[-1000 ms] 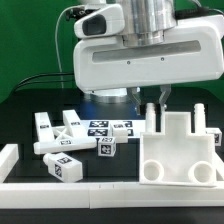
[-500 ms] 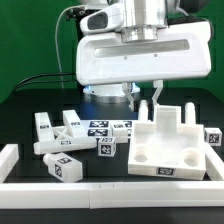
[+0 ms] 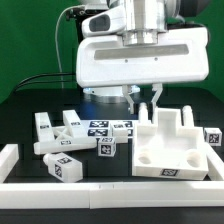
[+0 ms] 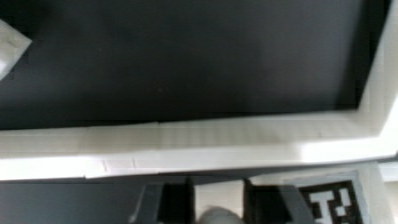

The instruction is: Assemble chair

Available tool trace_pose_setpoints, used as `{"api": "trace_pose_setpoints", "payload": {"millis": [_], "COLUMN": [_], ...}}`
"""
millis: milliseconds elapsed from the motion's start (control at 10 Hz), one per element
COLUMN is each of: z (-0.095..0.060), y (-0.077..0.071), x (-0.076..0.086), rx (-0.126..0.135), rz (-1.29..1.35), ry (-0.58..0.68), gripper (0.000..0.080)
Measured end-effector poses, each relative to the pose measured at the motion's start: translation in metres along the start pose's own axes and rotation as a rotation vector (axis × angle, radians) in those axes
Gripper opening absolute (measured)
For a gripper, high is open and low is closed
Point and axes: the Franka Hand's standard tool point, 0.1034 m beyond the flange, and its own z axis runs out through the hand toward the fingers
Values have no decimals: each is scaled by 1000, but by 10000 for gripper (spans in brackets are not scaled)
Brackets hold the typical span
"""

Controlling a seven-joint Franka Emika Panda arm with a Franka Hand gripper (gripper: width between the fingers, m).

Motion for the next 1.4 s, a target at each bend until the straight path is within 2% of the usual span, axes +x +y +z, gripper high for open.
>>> {"api": "trace_pose_setpoints", "payload": {"millis": [100, 200, 600, 1000, 1200, 1400], "z": [5, 10, 13, 43, 50, 50], "y": [-6, -12, -11, -36, -35, -35], "x": [-22, -36, -38, -46, -49, -49], "rx": [-5, -6, -9, -9, -18, -19], "rz": [-43, -58, -37, -42, -7, -9], "ry": [-1, -9, -9, -5, -13, -13], "gripper": [120, 120, 120, 120, 120, 120]}}
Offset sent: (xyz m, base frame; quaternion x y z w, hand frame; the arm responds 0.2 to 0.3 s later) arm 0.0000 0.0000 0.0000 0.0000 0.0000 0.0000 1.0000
